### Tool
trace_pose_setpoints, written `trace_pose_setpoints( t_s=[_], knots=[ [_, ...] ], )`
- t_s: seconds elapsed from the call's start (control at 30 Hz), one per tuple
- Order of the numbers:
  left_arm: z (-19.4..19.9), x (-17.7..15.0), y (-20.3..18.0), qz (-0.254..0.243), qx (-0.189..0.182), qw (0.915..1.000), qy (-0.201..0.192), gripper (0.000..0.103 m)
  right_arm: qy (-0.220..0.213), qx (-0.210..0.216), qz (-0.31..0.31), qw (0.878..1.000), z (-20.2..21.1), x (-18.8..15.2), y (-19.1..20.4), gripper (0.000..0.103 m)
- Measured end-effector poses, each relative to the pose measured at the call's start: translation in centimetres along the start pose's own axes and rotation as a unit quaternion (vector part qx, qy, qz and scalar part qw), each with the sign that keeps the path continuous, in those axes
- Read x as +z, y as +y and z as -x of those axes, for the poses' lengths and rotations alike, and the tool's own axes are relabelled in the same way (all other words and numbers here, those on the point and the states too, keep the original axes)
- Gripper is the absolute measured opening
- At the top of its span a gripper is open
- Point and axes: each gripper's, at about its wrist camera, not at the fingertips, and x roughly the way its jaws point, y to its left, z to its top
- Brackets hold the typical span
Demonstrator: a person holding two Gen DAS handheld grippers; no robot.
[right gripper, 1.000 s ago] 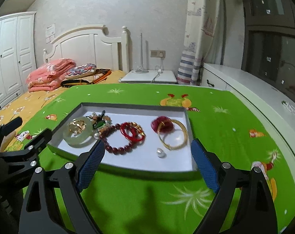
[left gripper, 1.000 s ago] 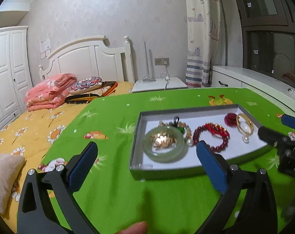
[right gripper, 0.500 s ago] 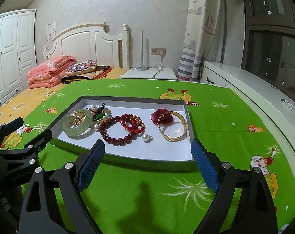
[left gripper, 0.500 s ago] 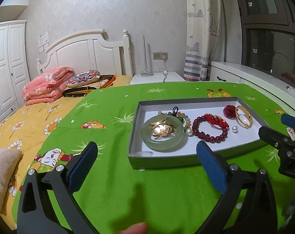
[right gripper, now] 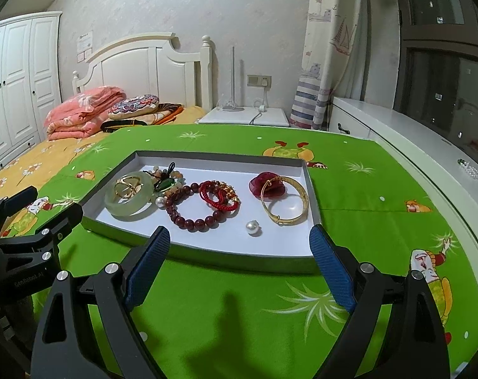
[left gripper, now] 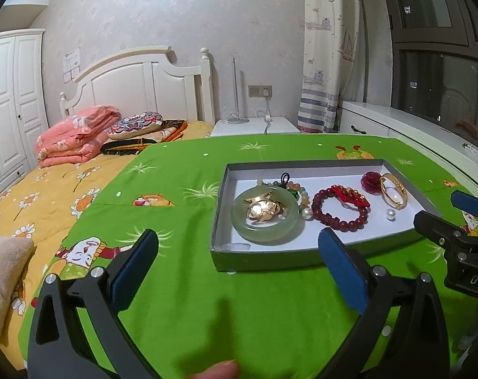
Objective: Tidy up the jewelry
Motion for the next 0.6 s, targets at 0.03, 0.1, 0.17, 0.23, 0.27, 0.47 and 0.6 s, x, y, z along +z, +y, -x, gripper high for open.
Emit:
trace_pose_setpoints(
  t_s=[0.03,0.1,0.17,0.23,0.27,0.47,0.6],
  knots=[
    [0.01,-0.02,0.00,0.000,0.000,1.0000,0.000,0.098,0.000,0.000,0.000,1.000,0.00,-0.02,0.01,0.084],
    [-0.01,-0.01,0.00,0.001,0.000,1.0000,0.000,0.098,-0.001,0.000,0.000,1.000,0.02,0.02,-0.01,0.084],
    [-0.01,0.00,-0.06,0.001,0.000,1.0000,0.000,0.098,-0.001,0.000,-0.001,1.000,-0.01,0.08,-0.05,0.084],
    [0.00,-0.05,-0.05,0.002,-0.001,1.0000,0.001,0.098,-0.001,-0.001,-0.001,1.000,-0.04,0.07,-0.07,0.084],
    [0.00,-0.13,-0.05,0.003,-0.001,1.0000,0.001,0.098,-0.001,0.000,-0.001,1.000,0.02,0.09,-0.10,0.084],
    [-0.11,-0.40,-0.02,0.004,-0.004,1.0000,0.005,0.098,-0.001,0.000,-0.001,1.000,0.05,0.07,-0.08,0.084],
    [-0.09,-0.43,0.02,0.004,-0.004,1.0000,0.007,0.098,0.000,0.000,-0.001,1.000,0.00,-0.03,-0.15,0.084]
  ],
)
